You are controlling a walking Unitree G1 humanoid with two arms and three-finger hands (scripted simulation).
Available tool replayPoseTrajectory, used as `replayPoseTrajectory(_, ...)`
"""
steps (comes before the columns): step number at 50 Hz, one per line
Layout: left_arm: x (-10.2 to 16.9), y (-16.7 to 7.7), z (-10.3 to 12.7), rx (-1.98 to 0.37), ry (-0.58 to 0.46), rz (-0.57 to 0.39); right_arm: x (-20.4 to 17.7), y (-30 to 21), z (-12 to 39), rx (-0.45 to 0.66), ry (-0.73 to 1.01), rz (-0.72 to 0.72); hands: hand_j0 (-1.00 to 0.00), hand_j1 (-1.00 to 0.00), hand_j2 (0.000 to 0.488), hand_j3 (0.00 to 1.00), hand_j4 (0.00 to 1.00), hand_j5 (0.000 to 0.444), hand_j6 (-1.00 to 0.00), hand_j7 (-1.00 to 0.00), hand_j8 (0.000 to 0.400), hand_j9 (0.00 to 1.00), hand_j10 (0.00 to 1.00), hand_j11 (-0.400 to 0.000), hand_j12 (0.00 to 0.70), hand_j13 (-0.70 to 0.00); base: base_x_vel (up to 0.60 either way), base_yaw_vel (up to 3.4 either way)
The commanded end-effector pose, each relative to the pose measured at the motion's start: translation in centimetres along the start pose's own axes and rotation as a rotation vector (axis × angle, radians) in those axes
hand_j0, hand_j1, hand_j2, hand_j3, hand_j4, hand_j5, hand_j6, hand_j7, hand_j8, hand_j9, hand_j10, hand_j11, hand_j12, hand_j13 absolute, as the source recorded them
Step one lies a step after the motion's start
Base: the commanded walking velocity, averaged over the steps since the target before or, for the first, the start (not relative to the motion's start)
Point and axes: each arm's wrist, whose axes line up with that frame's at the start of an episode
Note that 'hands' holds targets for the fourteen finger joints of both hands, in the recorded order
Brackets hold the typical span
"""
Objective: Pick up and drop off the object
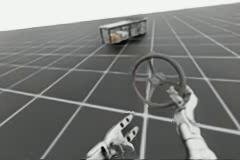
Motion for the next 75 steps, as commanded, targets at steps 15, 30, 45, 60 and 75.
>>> replayPoseTrajectory(15,-0.28,0.27,-0.01,-0.013,-0.015,-0.006,-0.15,1.3,0.76,0.0,-0.029,0.035,0.0,0.0,0.0,1.0,1.0,0.0,0.0,0.0,0.0,1.0,1.0,-0.4,0.0,-0.7,0.59,-0.02)
replayPoseTrajectory(30,-0.28,0.27,-0.01,-0.013,-0.015,-0.006,-0.15,1.3,0.76,0.0,-0.029,0.035,0.0,0.0,0.0,1.0,1.0,0.0,0.0,0.0,0.0,1.0,1.0,-0.4,0.0,-0.7,0.59,0.0)
replayPoseTrajectory(45,-0.28,0.27,-0.01,-0.013,-0.015,-0.006,-0.15,1.3,0.76,0.0,-0.029,0.035,0.0,0.0,0.0,1.0,1.0,0.0,0.0,0.0,0.0,1.0,1.0,-0.4,0.0,-0.7,0.59,-0.01)
replayPoseTrajectory(60,-0.28,0.27,-0.01,-0.013,-0.015,-0.006,-0.15,1.3,0.76,0.0,-0.029,0.035,0.0,0.0,0.0,1.0,1.0,0.0,0.0,0.0,0.0,1.0,1.0,-0.4,0.0,-0.7,0.59,0.0)
replayPoseTrajectory(75,-0.28,0.27,-0.01,-0.013,-0.015,-0.006,-0.15,1.3,0.76,0.0,-0.029,0.035,0.0,0.0,0.0,1.0,1.0,0.0,0.0,0.0,0.0,1.0,1.0,-0.4,0.0,-0.7,0.59,0.0)
